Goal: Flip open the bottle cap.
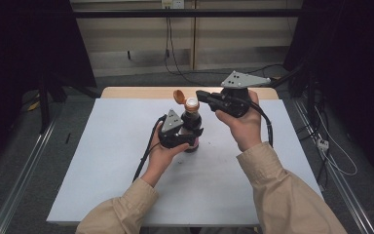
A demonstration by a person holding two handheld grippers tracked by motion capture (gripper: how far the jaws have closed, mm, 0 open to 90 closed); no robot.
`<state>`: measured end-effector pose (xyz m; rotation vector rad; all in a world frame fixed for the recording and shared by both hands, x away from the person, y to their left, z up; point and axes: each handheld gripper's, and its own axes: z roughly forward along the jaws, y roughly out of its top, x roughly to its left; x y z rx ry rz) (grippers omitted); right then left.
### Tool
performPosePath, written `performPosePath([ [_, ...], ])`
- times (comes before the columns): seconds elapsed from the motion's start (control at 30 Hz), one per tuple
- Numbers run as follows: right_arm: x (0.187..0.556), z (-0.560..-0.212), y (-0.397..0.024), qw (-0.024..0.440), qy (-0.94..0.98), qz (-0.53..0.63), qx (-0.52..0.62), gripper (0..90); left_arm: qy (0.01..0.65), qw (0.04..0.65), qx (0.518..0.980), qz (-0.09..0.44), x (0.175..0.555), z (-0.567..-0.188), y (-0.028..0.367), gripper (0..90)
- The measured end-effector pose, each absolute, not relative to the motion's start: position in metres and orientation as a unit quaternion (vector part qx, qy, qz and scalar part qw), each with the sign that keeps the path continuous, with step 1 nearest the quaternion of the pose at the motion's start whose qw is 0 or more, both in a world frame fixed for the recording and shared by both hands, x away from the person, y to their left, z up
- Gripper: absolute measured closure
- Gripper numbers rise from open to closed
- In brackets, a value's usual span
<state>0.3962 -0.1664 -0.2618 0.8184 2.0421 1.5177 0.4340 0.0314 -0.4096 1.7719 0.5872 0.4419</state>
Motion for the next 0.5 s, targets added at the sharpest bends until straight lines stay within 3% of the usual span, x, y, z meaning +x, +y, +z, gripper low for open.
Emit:
performPosePath([
  [0.5,0.398,-0.285,-0.177,0.216,0.735,0.558,0.320,90.0,0.258,0.583,0.755,0.154,0.442,-0.412,0.040,28.5],
])
